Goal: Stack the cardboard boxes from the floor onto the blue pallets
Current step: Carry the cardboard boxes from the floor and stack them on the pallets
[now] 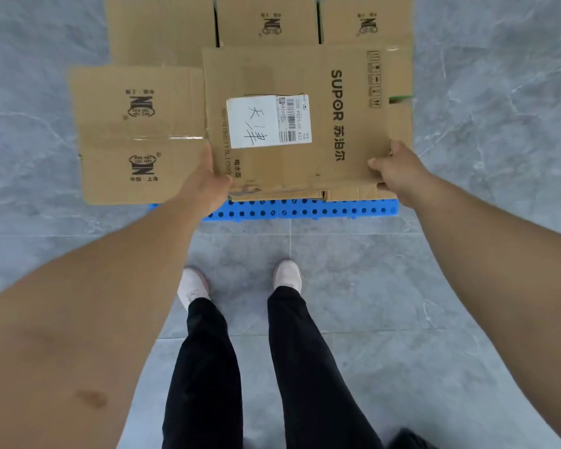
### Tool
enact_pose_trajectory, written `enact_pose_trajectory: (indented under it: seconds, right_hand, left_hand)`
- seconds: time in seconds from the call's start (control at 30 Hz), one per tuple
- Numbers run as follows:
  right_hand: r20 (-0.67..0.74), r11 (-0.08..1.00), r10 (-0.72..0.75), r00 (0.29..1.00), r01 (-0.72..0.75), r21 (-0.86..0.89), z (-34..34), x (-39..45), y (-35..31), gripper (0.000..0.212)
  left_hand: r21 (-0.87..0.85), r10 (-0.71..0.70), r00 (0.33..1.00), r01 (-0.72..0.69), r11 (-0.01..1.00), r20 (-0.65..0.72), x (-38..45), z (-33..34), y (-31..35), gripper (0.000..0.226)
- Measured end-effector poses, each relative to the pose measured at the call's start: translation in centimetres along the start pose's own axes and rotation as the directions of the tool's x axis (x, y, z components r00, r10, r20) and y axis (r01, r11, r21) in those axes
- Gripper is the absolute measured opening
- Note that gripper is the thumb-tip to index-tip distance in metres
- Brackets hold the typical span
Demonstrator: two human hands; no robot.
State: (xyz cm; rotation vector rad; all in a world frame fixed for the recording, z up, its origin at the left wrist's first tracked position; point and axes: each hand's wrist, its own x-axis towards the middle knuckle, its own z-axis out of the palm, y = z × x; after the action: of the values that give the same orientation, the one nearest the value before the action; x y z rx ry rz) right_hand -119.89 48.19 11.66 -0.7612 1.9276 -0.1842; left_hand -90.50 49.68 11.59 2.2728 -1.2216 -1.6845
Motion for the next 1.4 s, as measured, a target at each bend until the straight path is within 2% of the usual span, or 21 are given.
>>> enact_pose_trajectory:
  seconds: [0.47,0.97,1.4]
  right_hand:
    - [-0.041,0.998,-0.044,0.998,0.046,0.05,1.2,-1.7,2.7,0.046]
    - [-0.084,0.998,-0.042,0.996,0.037,-0.056,1.2,-1.5,1.8,0.05]
    - [-0.108,0.998,-0.05,0.993,0.044,-0.053,1.6,-1.9,1.7,0.046]
  left_hand:
    - [0.006,0.032,0.999,-0.032,0.999,-0.02,-0.1,0.4,-2.5,0.071]
    - [0.055,0.031,0.998,-0.027,0.998,-0.057,-0.3,0.4,-1.6,0.075]
    - [0.077,0.032,0.997,-0.027,0.997,-0.064,-0.7,0.5,-1.6,0.074]
